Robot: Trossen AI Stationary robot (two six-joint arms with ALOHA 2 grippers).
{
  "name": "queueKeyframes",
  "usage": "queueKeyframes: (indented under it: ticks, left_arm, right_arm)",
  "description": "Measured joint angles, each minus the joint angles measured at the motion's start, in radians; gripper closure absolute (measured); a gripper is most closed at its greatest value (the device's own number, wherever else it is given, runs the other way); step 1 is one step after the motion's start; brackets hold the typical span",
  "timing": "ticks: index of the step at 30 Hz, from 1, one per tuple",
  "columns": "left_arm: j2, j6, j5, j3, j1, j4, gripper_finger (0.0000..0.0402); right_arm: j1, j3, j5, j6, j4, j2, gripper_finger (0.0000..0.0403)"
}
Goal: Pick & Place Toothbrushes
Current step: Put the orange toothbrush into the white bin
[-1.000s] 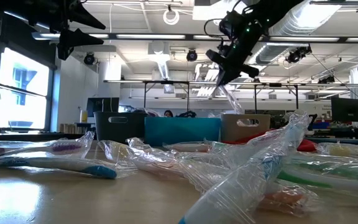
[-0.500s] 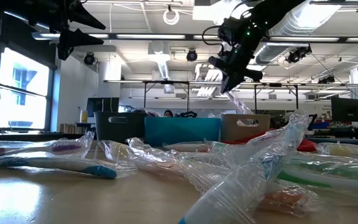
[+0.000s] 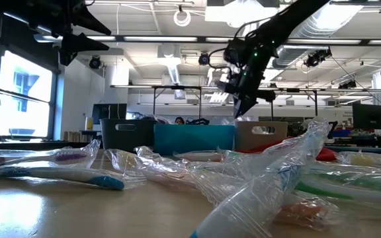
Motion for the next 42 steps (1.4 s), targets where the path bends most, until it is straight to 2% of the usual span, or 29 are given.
queueKeyframes:
  ticks: [7,18,30,42]
  left_arm:
    - [0.000,0.000,0.000,0.000,0.000,-0.002,0.0226]
    - [0.000,0.000,0.000,0.000,0.000,-0.001,0.0226]
    - [0.000,0.000,0.000,0.000,0.000,-0.001,0.0226]
    - [0.000,0.000,0.000,0.000,0.000,-0.001,0.0226]
  right_arm:
    - [0.000,0.000,-0.024,0.001,0.000,0.014,0.0379]
    - [0.005,0.000,-0.048,0.001,-0.002,0.014,0.0345]
    - [0.021,0.000,-0.073,0.004,-0.005,-0.011,0.0261]
    - [0.048,0.000,-0.106,0.008,-0.008,-0.172,0.0271]
